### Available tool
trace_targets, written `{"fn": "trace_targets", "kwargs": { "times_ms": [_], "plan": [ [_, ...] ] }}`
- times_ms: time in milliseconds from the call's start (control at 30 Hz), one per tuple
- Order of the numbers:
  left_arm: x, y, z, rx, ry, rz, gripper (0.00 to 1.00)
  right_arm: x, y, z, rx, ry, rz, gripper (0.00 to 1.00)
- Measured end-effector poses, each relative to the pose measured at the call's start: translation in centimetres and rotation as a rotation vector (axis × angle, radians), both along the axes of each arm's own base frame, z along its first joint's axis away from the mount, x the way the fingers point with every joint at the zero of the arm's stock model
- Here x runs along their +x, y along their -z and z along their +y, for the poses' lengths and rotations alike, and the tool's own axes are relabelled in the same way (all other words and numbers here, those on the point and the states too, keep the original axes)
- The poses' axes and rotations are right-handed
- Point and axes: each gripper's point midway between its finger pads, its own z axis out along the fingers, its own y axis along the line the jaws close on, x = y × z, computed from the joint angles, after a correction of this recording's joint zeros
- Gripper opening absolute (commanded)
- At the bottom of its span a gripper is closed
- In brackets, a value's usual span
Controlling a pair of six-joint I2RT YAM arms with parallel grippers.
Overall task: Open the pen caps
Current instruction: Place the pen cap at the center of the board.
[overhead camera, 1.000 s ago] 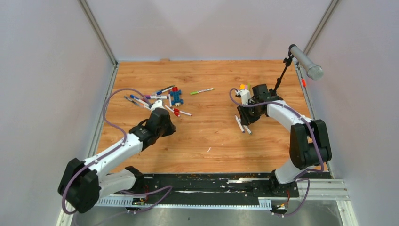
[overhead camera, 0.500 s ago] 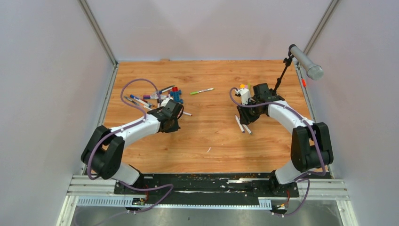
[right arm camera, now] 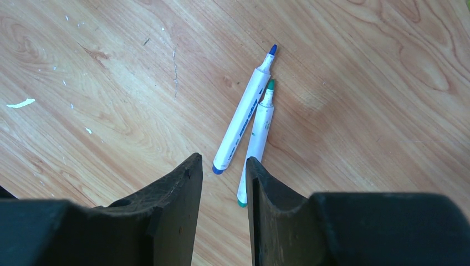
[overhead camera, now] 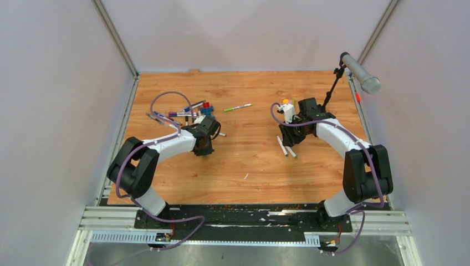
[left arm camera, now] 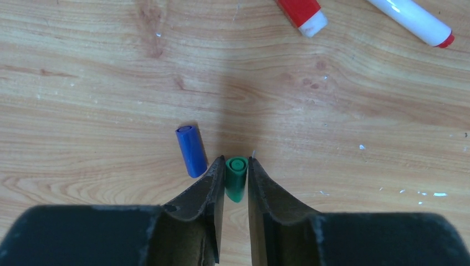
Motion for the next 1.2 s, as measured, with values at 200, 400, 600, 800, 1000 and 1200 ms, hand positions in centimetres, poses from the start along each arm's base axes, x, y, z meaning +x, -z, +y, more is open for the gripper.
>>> {"fn": "trace_targets", "kwargs": {
  "times_ms": [200, 400, 600, 800, 1000, 1200],
  "plan": [
    [0.5, -0.2, 0.0, 0.013, -0.003, -0.004, 0.38, 0.0, 0.0, 0.1, 0.003, -0.002, 0.001, 0.36],
    [0.4, -0.4, 0.1, 0.015, 0.0, -0.003, 0.41, -0.1, 0.0, 0.1, 0.005, -0.003, 0.002, 0.36],
    [1.1, -3.3, -0.4, -0.01, 0.082, -0.07, 0.61, -0.2, -0.1, 0.1, 0.005, -0.006, 0.004, 0.36],
    [3.0, -6.8, -0.7, -0.058, 0.229, -0.178, 0.83, -0.3, -0.2, 0.2, 0.011, -0.009, 0.005, 0.36],
    [5.7, -7.0, 2.6, -0.047, 0.242, -0.183, 0.84, -0.4, -0.2, 0.2, 0.014, -0.015, 0.008, 0.36],
    [10.0, -6.6, 5.0, -0.021, 0.221, -0.155, 0.79, -0.4, -0.2, 0.3, 0.018, -0.018, 0.009, 0.36]
  ]
}}
